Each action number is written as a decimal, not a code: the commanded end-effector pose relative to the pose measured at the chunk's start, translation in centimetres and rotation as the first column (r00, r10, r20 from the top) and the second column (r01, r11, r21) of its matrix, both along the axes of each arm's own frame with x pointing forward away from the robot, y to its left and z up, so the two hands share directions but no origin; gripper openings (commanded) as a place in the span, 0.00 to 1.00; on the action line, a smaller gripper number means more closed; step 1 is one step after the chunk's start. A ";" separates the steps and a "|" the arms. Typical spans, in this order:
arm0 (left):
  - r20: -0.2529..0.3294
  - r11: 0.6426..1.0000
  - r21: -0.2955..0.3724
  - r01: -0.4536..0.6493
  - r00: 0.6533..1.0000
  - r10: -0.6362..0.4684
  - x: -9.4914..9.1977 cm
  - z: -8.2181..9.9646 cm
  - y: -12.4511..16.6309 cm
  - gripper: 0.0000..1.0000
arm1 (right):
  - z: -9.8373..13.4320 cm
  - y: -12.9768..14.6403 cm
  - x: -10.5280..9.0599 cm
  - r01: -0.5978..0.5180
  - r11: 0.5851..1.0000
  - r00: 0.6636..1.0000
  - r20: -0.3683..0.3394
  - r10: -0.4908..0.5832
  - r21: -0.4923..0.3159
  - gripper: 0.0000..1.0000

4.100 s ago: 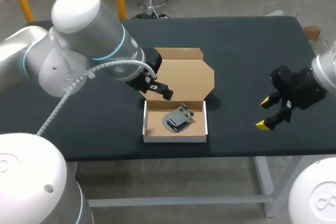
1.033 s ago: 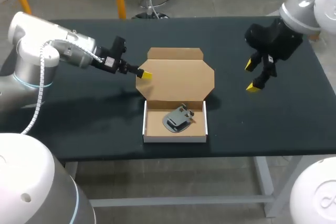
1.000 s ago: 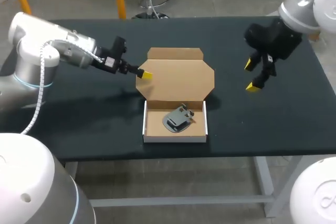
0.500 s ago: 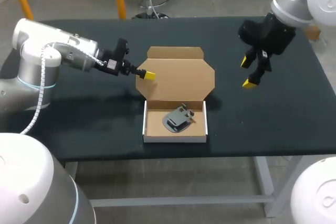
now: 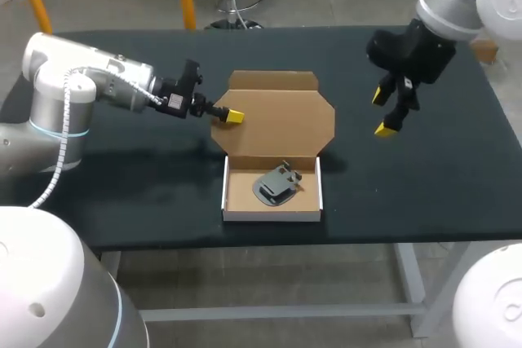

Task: Assemble the packaging by folding the flat box into shape, placing the metal phone stand inside, and closing the box properly

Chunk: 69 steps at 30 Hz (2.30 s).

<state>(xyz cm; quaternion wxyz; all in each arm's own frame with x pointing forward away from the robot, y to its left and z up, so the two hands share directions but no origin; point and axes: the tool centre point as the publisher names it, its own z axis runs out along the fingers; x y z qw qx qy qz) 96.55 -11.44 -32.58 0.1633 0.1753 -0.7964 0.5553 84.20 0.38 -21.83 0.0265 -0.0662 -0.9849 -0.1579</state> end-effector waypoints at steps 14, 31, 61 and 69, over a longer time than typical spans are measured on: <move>0.061 0.998 -0.037 0.043 0.997 -0.041 -0.5 0.2 0.2 0.01 | 0.1 0.2 0.0 -0.003 1.000 1.000 -0.018 0.003 -0.018 1.00; 0.175 0.995 -0.048 0.088 0.981 -0.078 -1.7 1.8 0.1 0.00 | 0.2 0.4 -0.2 -0.005 1.000 1.000 -0.026 0.004 -0.023 1.00; 0.220 0.994 -0.057 0.096 0.972 -0.081 -2.1 2.3 -0.1 0.00 | 1.5 1.2 0.5 -0.036 0.999 0.999 0.001 0.036 -0.036 1.00; 0.332 0.996 -0.052 0.070 0.942 -0.049 -3.0 2.5 0.5 0.00 | 2.0 1.9 0.7 -0.048 0.997 0.999 0.010 0.049 -0.054 1.00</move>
